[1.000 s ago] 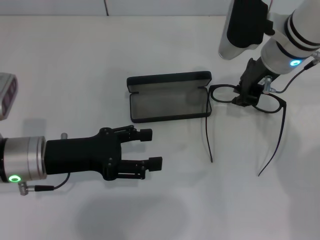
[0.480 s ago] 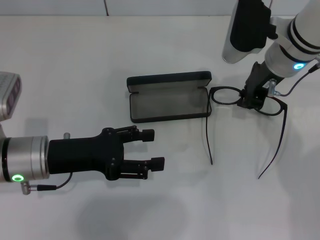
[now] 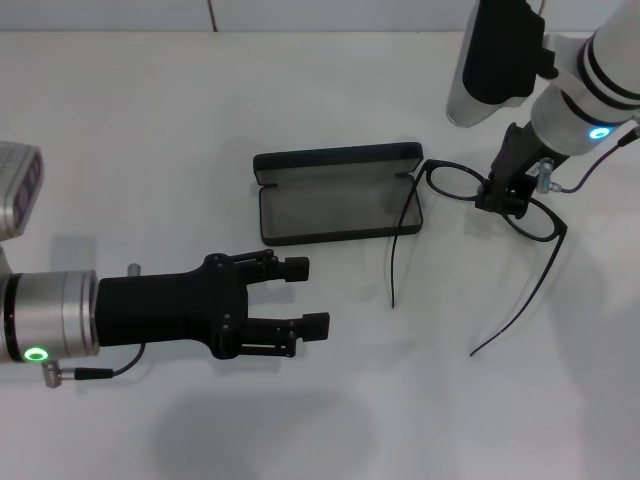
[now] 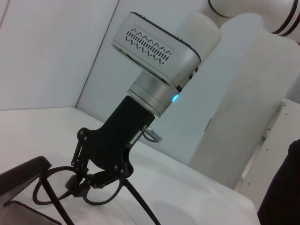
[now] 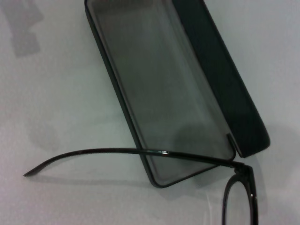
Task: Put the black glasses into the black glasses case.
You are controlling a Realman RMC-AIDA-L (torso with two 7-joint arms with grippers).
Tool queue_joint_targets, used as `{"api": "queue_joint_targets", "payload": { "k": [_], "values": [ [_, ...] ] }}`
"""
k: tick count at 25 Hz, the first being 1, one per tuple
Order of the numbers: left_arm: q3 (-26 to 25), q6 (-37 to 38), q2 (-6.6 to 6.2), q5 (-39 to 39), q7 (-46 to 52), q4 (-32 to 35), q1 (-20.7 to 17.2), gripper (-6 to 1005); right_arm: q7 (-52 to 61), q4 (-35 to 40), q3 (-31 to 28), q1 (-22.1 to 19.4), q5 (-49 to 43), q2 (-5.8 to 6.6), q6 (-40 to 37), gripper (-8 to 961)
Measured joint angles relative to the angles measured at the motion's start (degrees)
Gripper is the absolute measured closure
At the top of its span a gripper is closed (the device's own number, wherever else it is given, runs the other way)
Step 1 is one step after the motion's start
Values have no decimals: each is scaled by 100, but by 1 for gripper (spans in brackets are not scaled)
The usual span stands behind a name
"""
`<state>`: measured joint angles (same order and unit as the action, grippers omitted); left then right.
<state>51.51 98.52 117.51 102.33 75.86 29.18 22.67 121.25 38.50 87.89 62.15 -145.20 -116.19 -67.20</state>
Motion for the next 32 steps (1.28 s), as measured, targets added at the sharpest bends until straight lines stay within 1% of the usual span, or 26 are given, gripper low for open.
{"api": "queue_joint_targets", "payload": {
  "k": [5,9,12,14,16,18,20,22,23,25,27,28,29,32],
  "values": [
    [-18,0,0,-2,-14,0,0,153,-1,110,-18,-99,4,0,-38,832],
    [-20,1,0,-3,-13,0,0,160,0,669,-232,-405,11,35,-384,840],
    [-19,34,0,-18,-2,0,-5,164,-24,1495,-664,-889,-70,64,-906,841],
    [-23,162,0,-88,18,0,-3,168,-84,2245,-1106,-1360,-81,84,-1331,841],
    [-32,430,-21,-287,73,-1,0,171,-195,2850,-1569,-1739,-32,86,-1694,841],
    [-36,719,-50,-599,160,0,4,174,-376,3248,-2062,-2067,190,83,-2014,842],
    [-36,885,-64,-890,223,9,3,177,-719,3346,-2635,-2348,723,92,-2376,842],
    [-36,944,-68,-1191,259,17,15,180,-1026,3218,-3120,-2502,1203,117,-2653,842],
    [-36,948,-70,-1330,271,5,33,182,-1266,3003,-3457,-2564,1561,143,-2868,842],
    [-37,940,-54,-1651,277,-32,89,185,-1580,2527,-3899,-2597,2021,220,-3139,842],
    [-37,863,-7,-1896,245,-50,171,188,-1932,1828,-4192,-2582,2471,363,-3367,841],
    [-36,735,33,-2002,200,-51,280,190,-2164,1370,-4260,-2543,2704,481,-3455,841],
    [-36,735,33,-2002,200,-51,280,191,-2379,916,-4289,-2498,2904,589,-3524,841],
    [-36,565,82,-2087,104,-53,442,196,-2836,13,-4296,-2372,3136,745,-3563,841]
  ]
}}
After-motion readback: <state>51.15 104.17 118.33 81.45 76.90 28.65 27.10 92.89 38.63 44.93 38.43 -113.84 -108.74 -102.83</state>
